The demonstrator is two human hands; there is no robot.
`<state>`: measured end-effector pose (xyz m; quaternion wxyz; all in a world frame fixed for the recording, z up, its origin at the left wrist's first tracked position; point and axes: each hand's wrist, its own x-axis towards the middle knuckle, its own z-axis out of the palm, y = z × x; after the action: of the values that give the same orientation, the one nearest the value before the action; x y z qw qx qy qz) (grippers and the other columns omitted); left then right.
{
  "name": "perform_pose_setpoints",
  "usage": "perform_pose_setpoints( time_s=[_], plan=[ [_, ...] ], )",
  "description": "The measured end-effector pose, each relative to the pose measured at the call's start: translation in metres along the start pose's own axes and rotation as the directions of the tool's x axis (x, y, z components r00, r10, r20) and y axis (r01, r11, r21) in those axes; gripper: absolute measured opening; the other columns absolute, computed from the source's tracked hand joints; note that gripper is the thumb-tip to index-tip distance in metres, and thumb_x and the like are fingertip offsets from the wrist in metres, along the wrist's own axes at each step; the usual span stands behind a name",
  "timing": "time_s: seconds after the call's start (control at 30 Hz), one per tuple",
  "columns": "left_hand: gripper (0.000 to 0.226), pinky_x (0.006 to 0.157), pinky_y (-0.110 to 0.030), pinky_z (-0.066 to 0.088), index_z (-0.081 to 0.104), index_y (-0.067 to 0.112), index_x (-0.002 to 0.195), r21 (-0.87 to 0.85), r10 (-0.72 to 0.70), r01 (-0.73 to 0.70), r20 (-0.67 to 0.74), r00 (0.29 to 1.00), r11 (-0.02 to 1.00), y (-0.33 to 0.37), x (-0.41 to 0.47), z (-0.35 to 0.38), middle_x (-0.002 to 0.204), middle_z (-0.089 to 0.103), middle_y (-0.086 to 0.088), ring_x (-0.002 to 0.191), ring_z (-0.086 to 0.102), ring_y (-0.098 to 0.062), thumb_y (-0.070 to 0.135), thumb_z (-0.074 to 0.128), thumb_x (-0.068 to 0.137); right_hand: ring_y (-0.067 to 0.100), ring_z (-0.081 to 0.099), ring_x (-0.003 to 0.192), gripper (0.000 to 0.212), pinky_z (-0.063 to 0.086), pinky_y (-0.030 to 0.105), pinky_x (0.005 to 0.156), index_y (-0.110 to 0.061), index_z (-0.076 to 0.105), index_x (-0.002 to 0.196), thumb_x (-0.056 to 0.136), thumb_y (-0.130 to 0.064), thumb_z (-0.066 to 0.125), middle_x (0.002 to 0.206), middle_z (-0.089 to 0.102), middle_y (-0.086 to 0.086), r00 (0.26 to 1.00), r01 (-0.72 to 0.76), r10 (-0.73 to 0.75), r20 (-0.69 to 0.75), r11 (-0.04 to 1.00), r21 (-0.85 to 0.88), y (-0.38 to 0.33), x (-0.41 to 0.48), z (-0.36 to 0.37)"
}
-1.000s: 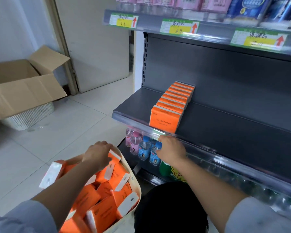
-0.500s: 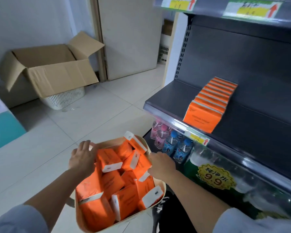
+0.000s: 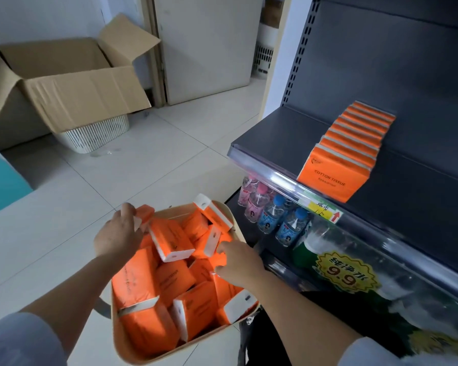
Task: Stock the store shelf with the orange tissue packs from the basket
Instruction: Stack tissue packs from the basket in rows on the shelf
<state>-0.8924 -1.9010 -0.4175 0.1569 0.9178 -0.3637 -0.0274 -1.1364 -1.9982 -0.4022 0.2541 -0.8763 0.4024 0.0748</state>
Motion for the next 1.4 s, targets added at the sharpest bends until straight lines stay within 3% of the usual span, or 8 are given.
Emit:
perform_pose_setpoints(
  time_s=[0.33, 0.5, 0.6, 0.73, 0.9, 1.03, 1.27, 1.4],
  plan=[
    [0.033, 0.076, -0.029, 0.046, 0.06, 0.019, 0.107, -0.649, 0.248, -0.238, -0.078, 0.966, 0.723, 0.082, -0.023, -0.022, 0.09, 0.06, 0.012, 0.09, 0.058, -0.018, 0.03, 0.068, 0.077, 0.015, 0.064, 0.097, 0.036, 0.054, 0.037, 0.09, -0.019, 0.063, 0.117, 0.095, -0.045, 0.052, 0.105, 0.068, -0.001, 0.985, -0.139, 0.162, 0.053, 0.582, 0.802, -0.023, 0.009, -0.02],
    [0.043, 0.08, -0.027, 0.043, 0.058, 0.016, 0.113, -0.454, 0.581, -0.588, -0.172, 0.795, 0.67, 0.082, -0.043, 0.003, 0.103, 0.061, 0.004, 0.095, 0.053, -0.012, 0.036, 0.065, 0.075, 0.028, 0.069, 0.096, 0.064, 0.055, 0.045, 0.089, -0.021, 0.064, 0.108, 0.082, -0.076, 0.042, 0.101, 0.073, 0.006, 0.935, -0.311, 0.221, 0.278, 0.132, 0.941, -0.007, 0.011, -0.031],
    [0.039, 0.083, -0.036, 0.043, 0.052, 0.022, 0.113, -0.19, 0.79, -0.806, -0.168, 0.589, 0.56, 0.076, -0.053, 0.023, 0.111, 0.06, -0.001, 0.101, 0.056, -0.023, 0.031, 0.061, 0.077, 0.027, 0.069, 0.093, 0.055, 0.059, 0.04, 0.076, -0.015, 0.063, 0.112, 0.084, -0.062, 0.06, 0.102, 0.072, 0.012, 0.91, -0.361, 0.244, 0.335, 0.073, 0.93, 0.003, 0.01, -0.028],
    [0.049, 0.087, -0.033, 0.042, 0.054, 0.022, 0.109, -0.173, 0.818, -0.821, -0.108, 0.566, 0.545, 0.072, -0.059, 0.031, 0.114, 0.058, 0.0, 0.105, 0.054, -0.019, 0.051, 0.07, 0.073, 0.027, 0.065, 0.099, 0.037, 0.057, 0.039, 0.072, -0.018, 0.054, 0.125, 0.089, -0.021, 0.063, 0.112, 0.066, 0.01, 0.909, -0.34, 0.293, 0.295, 0.117, 0.933, 0.017, 0.014, -0.026],
    [0.06, 0.087, -0.031, 0.048, 0.043, 0.022, 0.133, -0.622, 0.364, -0.195, 0.156, 0.918, 0.759, 0.082, -0.045, 0.025, 0.127, 0.049, 0.005, 0.106, 0.055, -0.011, 0.055, 0.056, 0.085, 0.026, 0.062, 0.102, 0.026, 0.051, 0.048, 0.092, -0.029, 0.055, 0.115, 0.089, -0.024, 0.058, 0.112, 0.064, 0.006, 0.918, -0.331, 0.303, 0.256, 0.229, 0.916, 0.022, 0.014, -0.034],
    [0.058, 0.071, -0.038, 0.057, 0.041, 0.024, 0.14, -0.744, 0.269, 0.48, 0.636, 0.723, 0.466, 0.094, -0.028, 0.017, 0.118, 0.065, -0.007, 0.1, 0.067, -0.026, 0.02, 0.066, 0.088, 0.024, 0.061, 0.101, 0.025, 0.053, 0.044, 0.087, -0.028, 0.056, 0.111, 0.088, -0.018, 0.059, 0.113, 0.062, 0.006, 0.939, -0.305, 0.237, 0.25, 0.233, 0.923, 0.018, 0.012, -0.038],
    [0.043, 0.092, -0.034, 0.051, 0.054, 0.039, 0.128, -0.7, 0.447, 0.167, 0.601, 0.662, 0.694, 0.109, -0.016, 0.008, 0.116, 0.065, 0.006, 0.105, 0.062, -0.015, 0.017, 0.063, 0.091, 0.016, 0.059, 0.106, 0.061, 0.052, 0.037, 0.089, -0.028, 0.048, 0.128, 0.076, -0.024, 0.079, 0.11, 0.06, -0.007, 0.995, -0.1, 0.09, 0.051, 0.713, 0.694, 0.021, 0.012, -0.047],
    [0.027, 0.08, -0.025, 0.044, 0.064, 0.024, 0.111, -0.719, 0.245, 0.129, 0.391, 0.887, 0.683, 0.116, -0.019, 0.022, 0.102, 0.066, 0.001, 0.093, 0.061, -0.014, 0.007, 0.059, 0.091, 0.026, 0.051, 0.121, 0.082, 0.046, 0.047, 0.099, -0.034, 0.026, 0.147, 0.081, -0.031, 0.074, 0.138, 0.048, 0.001, 0.977, -0.137, 0.2, -0.077, 0.857, 0.497, 0.029, 0.017, -0.056]
  ],
)
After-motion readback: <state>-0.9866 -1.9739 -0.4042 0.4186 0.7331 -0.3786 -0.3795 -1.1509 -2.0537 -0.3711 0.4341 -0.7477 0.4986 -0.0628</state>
